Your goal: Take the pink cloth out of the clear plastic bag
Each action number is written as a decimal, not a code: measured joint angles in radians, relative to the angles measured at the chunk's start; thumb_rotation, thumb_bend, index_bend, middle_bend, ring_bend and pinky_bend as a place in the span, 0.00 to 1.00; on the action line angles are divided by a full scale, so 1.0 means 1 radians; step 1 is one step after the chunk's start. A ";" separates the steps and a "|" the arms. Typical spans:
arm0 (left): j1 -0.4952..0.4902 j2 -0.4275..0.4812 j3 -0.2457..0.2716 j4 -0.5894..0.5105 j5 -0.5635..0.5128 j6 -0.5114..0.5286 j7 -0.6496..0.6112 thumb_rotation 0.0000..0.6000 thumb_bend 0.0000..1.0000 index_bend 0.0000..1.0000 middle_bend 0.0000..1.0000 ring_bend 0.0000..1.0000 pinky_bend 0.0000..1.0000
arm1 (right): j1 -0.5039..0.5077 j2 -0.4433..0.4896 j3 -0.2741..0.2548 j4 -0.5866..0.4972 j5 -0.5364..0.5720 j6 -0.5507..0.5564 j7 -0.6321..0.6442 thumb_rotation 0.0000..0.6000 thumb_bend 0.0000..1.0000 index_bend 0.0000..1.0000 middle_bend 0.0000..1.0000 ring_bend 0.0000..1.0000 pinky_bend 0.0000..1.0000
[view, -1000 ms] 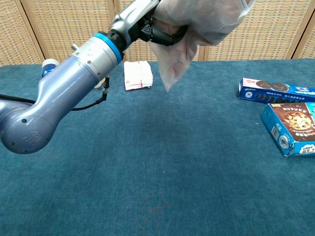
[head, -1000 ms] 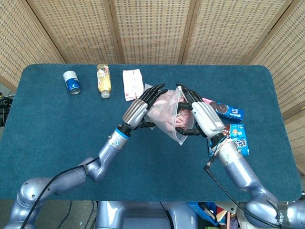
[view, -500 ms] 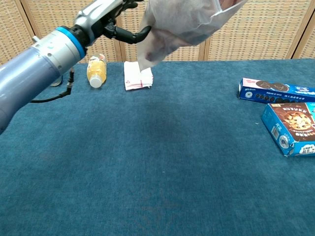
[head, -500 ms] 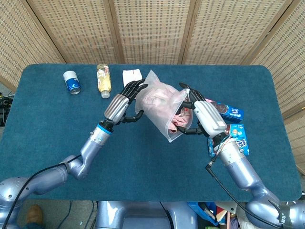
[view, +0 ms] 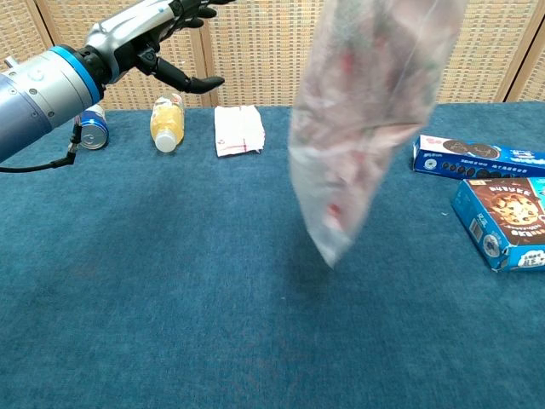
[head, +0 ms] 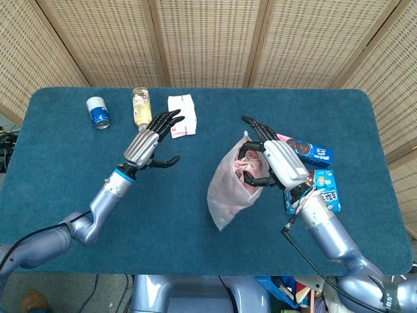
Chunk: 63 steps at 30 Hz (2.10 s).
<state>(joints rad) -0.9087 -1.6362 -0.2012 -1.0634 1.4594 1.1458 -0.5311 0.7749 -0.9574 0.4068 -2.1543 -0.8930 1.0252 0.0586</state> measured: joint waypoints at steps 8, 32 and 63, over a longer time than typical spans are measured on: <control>0.001 0.066 0.036 -0.038 0.001 -0.101 -0.008 1.00 0.32 0.06 0.00 0.00 0.00 | -0.002 0.026 0.006 -0.005 -0.013 -0.033 0.020 1.00 0.71 0.73 0.00 0.00 0.00; -0.070 0.223 0.080 -0.162 -0.036 -0.438 -0.075 1.00 0.33 0.18 0.00 0.00 0.00 | 0.035 0.127 0.032 -0.061 -0.078 -0.175 0.073 1.00 0.71 0.73 0.00 0.00 0.00; -0.230 0.185 0.027 -0.126 -0.048 -0.741 -0.318 1.00 0.33 0.35 0.00 0.00 0.00 | 0.116 0.133 0.026 -0.078 -0.021 -0.206 0.056 1.00 0.71 0.73 0.00 0.00 0.00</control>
<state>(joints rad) -1.1388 -1.4513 -0.1745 -1.1895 1.4115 0.4044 -0.8492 0.8904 -0.8246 0.4323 -2.2327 -0.9143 0.8189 0.1148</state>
